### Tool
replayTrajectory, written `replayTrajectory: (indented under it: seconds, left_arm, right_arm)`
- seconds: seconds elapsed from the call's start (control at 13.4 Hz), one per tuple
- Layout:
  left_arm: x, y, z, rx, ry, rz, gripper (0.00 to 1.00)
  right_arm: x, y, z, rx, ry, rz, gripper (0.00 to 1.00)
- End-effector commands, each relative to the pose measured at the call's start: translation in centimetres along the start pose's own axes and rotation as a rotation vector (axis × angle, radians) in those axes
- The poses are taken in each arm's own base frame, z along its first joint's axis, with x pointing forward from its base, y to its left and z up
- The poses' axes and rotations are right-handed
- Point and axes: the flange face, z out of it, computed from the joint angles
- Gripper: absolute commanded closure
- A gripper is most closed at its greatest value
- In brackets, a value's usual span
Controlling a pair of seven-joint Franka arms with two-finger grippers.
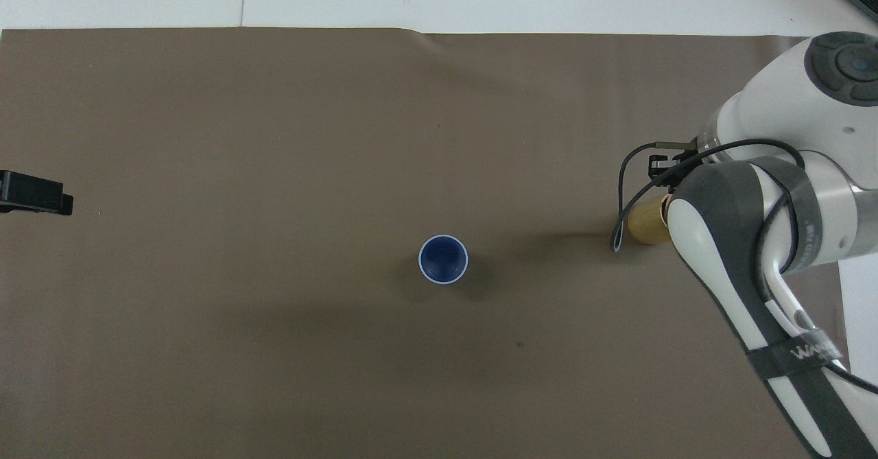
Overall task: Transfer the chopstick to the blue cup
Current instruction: 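Release the blue cup with the left gripper while the right gripper lowers, then grasp the pink stick in the tan cup with the right gripper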
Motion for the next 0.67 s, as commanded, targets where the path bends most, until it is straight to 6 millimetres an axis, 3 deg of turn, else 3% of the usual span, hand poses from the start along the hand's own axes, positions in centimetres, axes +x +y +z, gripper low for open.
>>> replayTrajectory:
  seconds: [0.0,0.22,0.45,0.6]
  left_arm:
    - [-0.1,-0.3,0.4,0.002,-0.040,-0.002,0.00]
    - [-0.1,-0.1,0.4,0.002,-0.040,0.003,0.00]
    - [-0.2,0.5,0.6,0.001,-0.053,0.014,0.00]
    - [-1.4,0.9,1.0,0.000,-0.099,0.024,0.00]
  right_arm:
    - [-0.9,0.4,-0.6,-0.002,-0.005,0.029,1.00]
    - [-2.5,1.5,-4.1,0.005,0.021,0.039,1.00]
    - [-5.8,3.3,-9.5,0.016,0.058,0.054,1.00]
    - [-7.9,3.4,-12.0,0.017,0.064,0.056,1.00]
